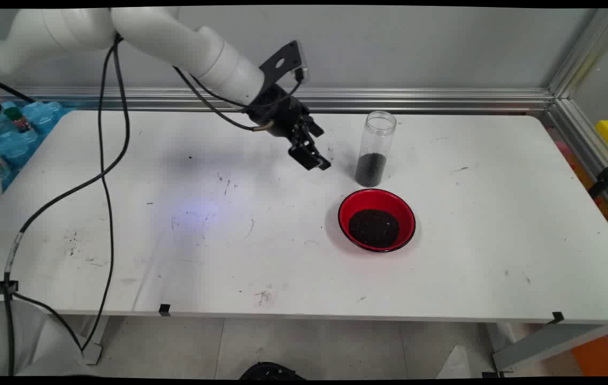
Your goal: Pick up the black seasoning powder from the table
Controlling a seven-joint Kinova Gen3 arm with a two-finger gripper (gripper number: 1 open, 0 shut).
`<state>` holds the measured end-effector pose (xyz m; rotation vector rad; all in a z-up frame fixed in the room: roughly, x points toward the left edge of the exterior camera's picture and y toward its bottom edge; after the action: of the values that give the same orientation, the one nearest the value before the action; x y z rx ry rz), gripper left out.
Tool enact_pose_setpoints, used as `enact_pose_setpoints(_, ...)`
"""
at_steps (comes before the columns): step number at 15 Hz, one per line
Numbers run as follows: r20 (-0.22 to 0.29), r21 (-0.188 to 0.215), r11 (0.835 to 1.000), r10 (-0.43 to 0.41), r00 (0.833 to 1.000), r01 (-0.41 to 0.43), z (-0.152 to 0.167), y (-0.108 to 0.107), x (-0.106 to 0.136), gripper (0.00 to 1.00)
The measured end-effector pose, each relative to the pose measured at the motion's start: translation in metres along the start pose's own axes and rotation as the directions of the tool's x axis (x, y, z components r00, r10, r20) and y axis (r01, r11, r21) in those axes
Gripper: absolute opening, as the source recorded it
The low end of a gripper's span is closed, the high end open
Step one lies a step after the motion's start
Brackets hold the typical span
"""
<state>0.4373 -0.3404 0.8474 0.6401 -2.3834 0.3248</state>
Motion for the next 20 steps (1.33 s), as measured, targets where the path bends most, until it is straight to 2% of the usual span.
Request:
enact_pose_setpoints(7,-0.072,0.018,0.999,0.039,0.997,-0.038,0.044,-0.018,0.003,1.0)
enact_pose_setpoints(12,-0.111,-0.003,0.997,0.079,0.991,-0.08,0.072,-0.026,-0.003,1.0)
enact_pose_setpoints(20,-0.148,-0.023,0.993,0.112,0.983,-0.117,0.097,-0.034,-0.014,1.0)
